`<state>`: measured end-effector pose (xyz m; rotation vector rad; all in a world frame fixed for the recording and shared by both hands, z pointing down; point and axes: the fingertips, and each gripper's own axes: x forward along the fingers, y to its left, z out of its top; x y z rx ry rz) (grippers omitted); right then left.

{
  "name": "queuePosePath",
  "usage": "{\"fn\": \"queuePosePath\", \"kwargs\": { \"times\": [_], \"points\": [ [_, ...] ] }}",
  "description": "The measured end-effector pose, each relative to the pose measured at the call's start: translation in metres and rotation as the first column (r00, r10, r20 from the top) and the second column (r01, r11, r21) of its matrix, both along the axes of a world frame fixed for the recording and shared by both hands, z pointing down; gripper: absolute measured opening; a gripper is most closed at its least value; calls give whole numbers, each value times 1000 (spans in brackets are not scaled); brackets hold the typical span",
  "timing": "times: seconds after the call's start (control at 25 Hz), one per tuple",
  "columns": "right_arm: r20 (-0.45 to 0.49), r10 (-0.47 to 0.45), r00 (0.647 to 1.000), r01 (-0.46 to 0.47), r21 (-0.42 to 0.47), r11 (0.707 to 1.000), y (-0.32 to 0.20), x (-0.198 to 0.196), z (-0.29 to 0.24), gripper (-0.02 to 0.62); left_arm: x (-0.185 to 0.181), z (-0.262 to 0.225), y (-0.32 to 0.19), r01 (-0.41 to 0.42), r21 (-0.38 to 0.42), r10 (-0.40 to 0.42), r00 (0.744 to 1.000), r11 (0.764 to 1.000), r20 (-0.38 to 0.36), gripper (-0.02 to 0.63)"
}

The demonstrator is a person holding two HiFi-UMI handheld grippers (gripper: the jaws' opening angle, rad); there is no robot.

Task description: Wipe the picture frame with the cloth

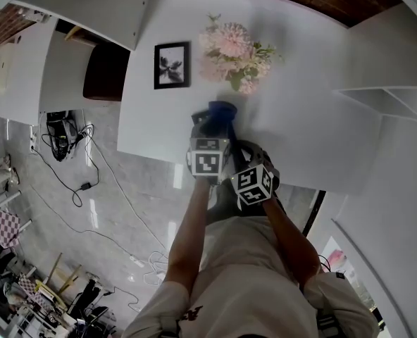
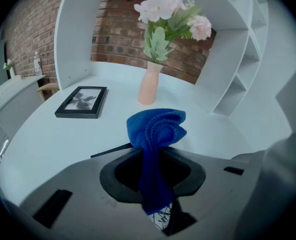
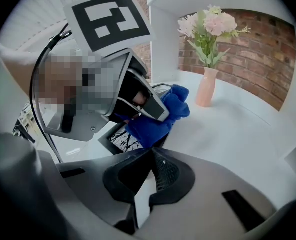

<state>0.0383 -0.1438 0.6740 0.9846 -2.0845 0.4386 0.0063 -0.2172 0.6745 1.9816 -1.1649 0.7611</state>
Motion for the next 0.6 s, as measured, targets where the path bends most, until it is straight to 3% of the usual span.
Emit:
{"fn": "queuePosePath", "kwargs": {
  "times": [0.6],
  "points": [
    [-13, 11, 1000, -11, 5, 1000, 0, 0, 1, -3, -20, 2, 3, 27, -8, -27, 999, 1000, 42, 98]
  ]
}}
